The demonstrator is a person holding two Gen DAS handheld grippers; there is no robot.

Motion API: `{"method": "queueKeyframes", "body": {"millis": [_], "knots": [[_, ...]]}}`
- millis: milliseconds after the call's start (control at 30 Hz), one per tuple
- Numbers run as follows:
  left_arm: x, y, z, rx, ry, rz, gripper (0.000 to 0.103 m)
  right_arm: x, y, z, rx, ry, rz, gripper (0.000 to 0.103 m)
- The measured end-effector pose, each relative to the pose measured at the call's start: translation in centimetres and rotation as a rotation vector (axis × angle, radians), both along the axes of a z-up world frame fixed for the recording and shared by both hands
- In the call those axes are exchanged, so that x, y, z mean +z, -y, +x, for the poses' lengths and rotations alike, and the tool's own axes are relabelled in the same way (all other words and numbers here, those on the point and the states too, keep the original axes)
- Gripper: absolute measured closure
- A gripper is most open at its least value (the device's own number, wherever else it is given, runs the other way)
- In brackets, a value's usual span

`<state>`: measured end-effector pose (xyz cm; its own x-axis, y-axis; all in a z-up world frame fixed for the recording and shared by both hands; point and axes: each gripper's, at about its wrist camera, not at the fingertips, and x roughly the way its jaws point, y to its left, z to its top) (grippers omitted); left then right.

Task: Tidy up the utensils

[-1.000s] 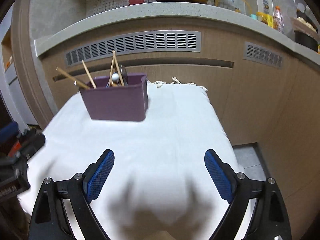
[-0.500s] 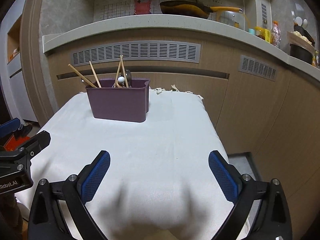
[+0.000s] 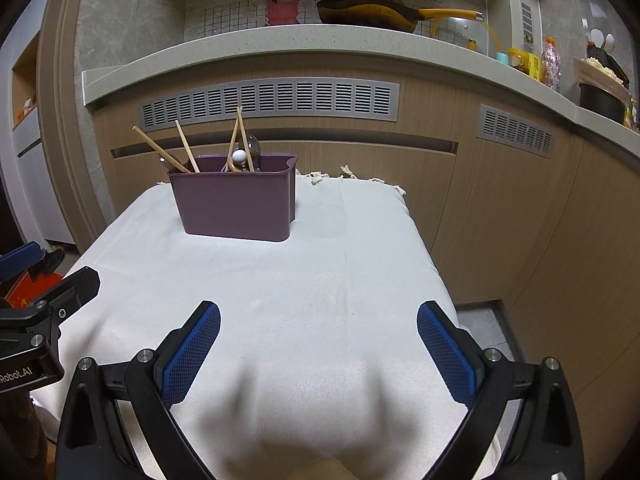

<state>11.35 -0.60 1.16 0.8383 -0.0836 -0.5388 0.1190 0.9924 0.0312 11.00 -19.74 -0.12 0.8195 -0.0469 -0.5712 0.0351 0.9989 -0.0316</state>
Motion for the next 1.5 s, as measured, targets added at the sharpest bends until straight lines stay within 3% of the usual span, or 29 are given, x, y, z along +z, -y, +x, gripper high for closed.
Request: {"method": "queueKeyframes", "body": {"millis": [1500], "knots": [[-0.52,0.2,0.09,0.022,-0.022,-0.01,0.0,0.53,0.04,-0.54,0.002,0.027,0.014,0.004]]}}
